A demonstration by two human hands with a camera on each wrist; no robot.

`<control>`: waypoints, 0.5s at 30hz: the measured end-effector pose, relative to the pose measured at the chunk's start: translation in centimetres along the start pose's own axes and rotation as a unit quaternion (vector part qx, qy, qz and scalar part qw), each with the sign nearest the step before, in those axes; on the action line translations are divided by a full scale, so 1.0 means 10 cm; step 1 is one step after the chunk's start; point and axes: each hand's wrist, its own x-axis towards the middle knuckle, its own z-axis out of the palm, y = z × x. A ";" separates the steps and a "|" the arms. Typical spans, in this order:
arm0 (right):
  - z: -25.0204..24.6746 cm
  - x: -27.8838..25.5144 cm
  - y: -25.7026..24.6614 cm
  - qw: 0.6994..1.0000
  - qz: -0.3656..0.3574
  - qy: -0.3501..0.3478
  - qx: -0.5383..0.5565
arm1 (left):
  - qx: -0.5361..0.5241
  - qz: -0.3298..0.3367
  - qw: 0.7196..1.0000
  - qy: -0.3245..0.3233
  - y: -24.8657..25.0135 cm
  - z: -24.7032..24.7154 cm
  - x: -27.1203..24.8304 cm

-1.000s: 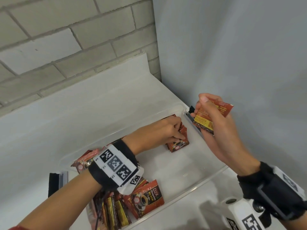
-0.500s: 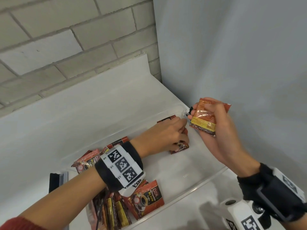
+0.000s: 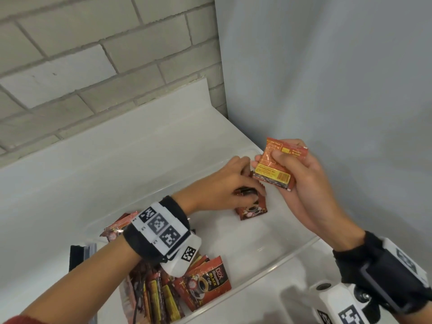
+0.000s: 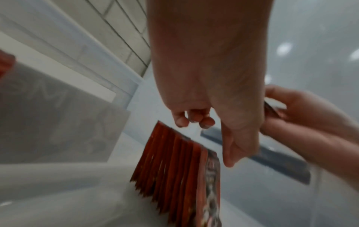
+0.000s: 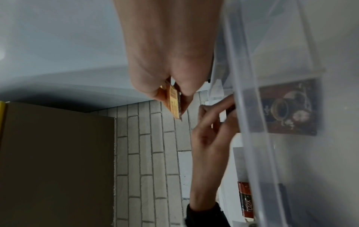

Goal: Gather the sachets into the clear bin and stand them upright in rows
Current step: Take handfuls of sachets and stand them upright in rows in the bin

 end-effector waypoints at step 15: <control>-0.08 -0.01 0.06 0.978 -0.101 -0.141 -0.116 | -0.476 -0.165 0.844 0.186 0.35 -0.66 -0.12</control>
